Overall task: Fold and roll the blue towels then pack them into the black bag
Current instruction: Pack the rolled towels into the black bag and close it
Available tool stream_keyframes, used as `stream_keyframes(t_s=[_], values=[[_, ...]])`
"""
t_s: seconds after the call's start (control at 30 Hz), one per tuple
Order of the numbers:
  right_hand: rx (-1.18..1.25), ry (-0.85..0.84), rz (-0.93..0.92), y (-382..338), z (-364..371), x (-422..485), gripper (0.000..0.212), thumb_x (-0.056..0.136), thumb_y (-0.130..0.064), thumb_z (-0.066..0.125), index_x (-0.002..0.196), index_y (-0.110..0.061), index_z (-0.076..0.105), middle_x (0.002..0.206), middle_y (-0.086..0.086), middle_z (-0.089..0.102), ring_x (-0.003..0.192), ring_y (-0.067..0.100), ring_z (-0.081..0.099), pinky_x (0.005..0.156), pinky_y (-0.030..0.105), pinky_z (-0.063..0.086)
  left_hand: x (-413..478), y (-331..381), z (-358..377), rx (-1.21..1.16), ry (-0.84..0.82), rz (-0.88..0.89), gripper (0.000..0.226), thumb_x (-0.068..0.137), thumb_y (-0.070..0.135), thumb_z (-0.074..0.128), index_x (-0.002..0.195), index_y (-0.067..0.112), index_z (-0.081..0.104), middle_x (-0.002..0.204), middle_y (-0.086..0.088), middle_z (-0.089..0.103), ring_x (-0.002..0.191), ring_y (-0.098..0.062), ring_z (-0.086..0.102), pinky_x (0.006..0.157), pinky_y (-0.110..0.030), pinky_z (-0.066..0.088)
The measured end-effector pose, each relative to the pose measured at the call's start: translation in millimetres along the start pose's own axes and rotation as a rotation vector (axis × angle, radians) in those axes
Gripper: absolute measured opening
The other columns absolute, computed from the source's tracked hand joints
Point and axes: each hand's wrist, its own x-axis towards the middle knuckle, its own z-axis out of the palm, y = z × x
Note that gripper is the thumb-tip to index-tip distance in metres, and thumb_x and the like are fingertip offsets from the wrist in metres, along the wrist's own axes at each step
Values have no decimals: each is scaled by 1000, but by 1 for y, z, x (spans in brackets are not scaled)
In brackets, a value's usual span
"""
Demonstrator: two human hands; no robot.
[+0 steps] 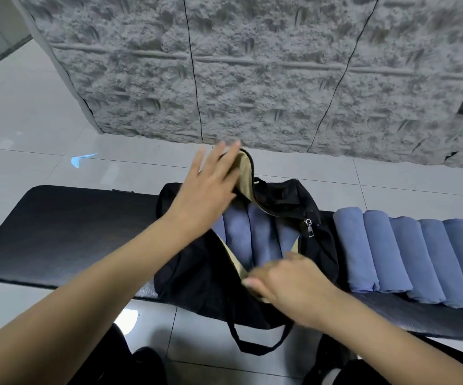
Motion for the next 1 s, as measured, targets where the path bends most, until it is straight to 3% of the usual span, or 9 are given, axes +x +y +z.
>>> stream_keyframes(t_s=[0.07, 0.13, 0.23, 0.3, 0.4, 0.5, 0.73, 0.87, 1.0], values=[[-42, 159, 43, 10, -1, 23, 10, 77, -26, 61, 68, -23, 57, 61, 0, 60, 54, 23, 61, 49, 27, 37, -33, 18, -16, -233, -45, 126, 46, 85, 52, 50, 105, 13, 67, 136, -11, 52, 126, -28, 48, 112, -48, 23], [-19, 48, 76, 16, 5, 47, 22, 71, -14, 67, 92, -20, 63, 86, 3, 63, 76, 28, 65, 56, 30, 36, -71, 30, -18, -207, -237, 232, 67, 77, 68, 46, 111, 14, 65, 111, -2, 66, 107, -21, 60, 110, -50, 23], [-33, -136, 16, 9, 26, 69, 57, 88, -20, 54, 141, -21, 34, 142, 7, 36, 129, 31, 36, 93, 41, 38, -105, 28, -12, -75, -390, 300, 35, 60, 26, 75, 94, 21, 68, 72, 7, 62, 75, -17, 59, 103, -47, 33], [-51, -153, -18, 0, 31, 77, 70, 88, -19, 53, 149, -24, 17, 155, 6, 14, 137, 37, 18, 103, 47, 33, -109, 21, -20, -104, -326, 298, 23, 62, 1, 62, 72, 22, 64, 60, 8, 52, 63, -16, 50, 95, -41, 36], [-120, -220, 6, -8, 34, 87, 84, 86, -13, 51, 151, -29, 0, 158, 7, -3, 137, 48, 7, 105, 56, 26, -116, 17, -29, -129, -166, 228, 33, 78, -1, 44, 71, 22, 66, 62, 9, 53, 63, -15, 49, 95, -38, 35], [-188, -280, 53, -19, 42, 96, 99, 83, -7, 59, 149, -30, -11, 157, 10, -15, 136, 54, -2, 104, 64, 22, -122, 16, -32, -170, -104, 209, 31, 78, -1, 48, 78, 22, 68, 66, 11, 57, 65, -14, 50, 95, -38, 35], [-175, -268, 127, -11, 42, 107, 86, 91, -18, 52, 149, -32, -9, 157, 10, -13, 136, 54, -1, 105, 65, 22, -121, 17, -35, -257, -74, 150, 29, 70, -3, 61, 80, 23, 69, 66, 11, 57, 64, -15, 48, 90, -35, 36], [-313, -308, -14, -14, 41, 91, 102, 83, -16, 63, 148, -33, -14, 156, 10, -21, 135, 56, -6, 104, 65, 22, -120, 18, -35, -260, -63, 154, 29, 72, -2, 60, 82, 23, 70, 66, 11, 58, 64, -15, 47, 90, -35, 36], [-255, -279, 68, -7, 41, 108, 85, 88, -33, 58, 149, -34, -1, 157, 11, -12, 135, 55, 7, 101, 61, 30, -119, 21, -36, -287, -74, 135, 33, 85, 4, 45, 79, 23, 71, 67, 12, 60, 63, -15, 47, 88, -35, 36]])
